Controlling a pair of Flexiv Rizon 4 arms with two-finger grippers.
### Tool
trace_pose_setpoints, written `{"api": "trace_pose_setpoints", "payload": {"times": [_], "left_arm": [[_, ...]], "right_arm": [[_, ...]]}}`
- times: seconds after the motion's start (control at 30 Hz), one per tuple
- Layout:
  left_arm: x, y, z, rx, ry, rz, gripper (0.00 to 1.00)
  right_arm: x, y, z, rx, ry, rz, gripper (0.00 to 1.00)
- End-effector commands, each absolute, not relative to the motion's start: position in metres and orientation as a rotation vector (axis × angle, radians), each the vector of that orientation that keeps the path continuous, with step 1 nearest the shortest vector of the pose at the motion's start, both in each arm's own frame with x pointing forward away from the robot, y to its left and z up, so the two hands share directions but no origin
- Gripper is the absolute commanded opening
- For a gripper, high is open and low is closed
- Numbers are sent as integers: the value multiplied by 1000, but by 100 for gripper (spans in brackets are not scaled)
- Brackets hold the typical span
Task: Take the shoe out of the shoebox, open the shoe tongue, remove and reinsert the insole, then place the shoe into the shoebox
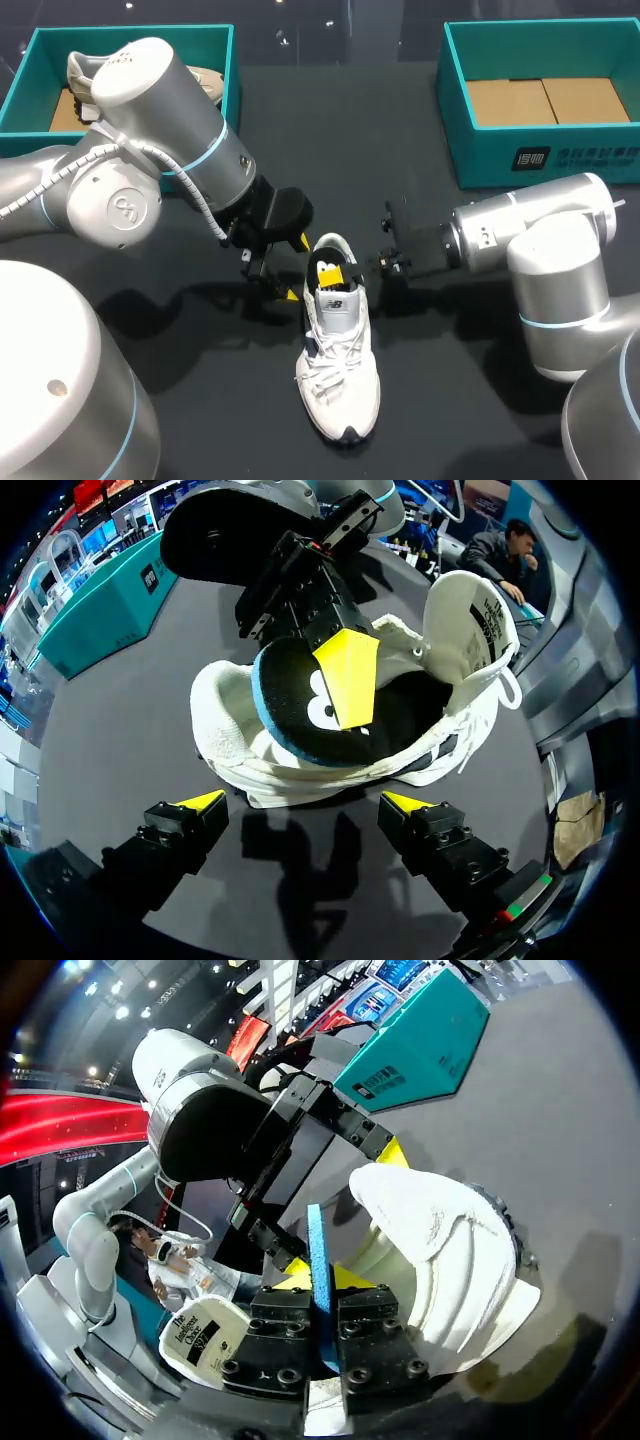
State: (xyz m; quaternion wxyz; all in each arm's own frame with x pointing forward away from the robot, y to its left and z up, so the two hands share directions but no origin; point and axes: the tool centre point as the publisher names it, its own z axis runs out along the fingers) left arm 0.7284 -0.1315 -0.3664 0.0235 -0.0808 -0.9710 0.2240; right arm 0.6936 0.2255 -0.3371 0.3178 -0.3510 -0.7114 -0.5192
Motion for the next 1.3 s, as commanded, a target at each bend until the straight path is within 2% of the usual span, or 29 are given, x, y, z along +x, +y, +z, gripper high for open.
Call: {"api": "trace_pose_setpoints", "payload": {"times": [0.03,0.13,0.17,0.2,0.27,0.3,0.53,0.87,0.93,0.97,1.0,1.03,1.3], "left_arm": [[729,-132,-368,-252,-3006,693,100],[729,-132,-368,-252,-3006,693,100],[729,-132,-368,-252,-3006,693,100],[729,-132,-368,-252,-3006,693,100],[729,-132,-368,-252,-3006,693,100],[729,-132,-368,-252,-3006,693,100],[729,-132,-368,-252,-3006,693,100],[729,-132,-368,-252,-3006,693,100],[729,-132,-368,-252,-3006,693,100],[729,-132,-368,-252,-3006,693,100],[729,-132,-368,-252,-3006,693,100],[729,-132,-368,-252,-3006,693,100],[729,-132,-368,-252,-3006,693,100]], "right_arm": [[683,229,-345,-944,-1865,-1335,0],[681,229,-344,-956,-1870,-1350,0],[681,229,-341,-958,-1878,-1363,20],[681,228,-338,-955,-1887,-1376,34],[683,229,-332,-951,-1909,-1400,49],[685,229,-329,-945,-1921,-1407,49],[694,227,-316,-923,-1972,-1446,40],[713,223,-317,-921,-1974,-1473,36],[716,224,-318,-924,-1973,-1469,31],[717,224,-319,-928,-1971,-1463,26],[719,225,-321,-934,-1967,-1454,15],[720,225,-323,-950,-1964,-1438,0],[708,231,-344,-1011,-1923,-1334,0]]}}
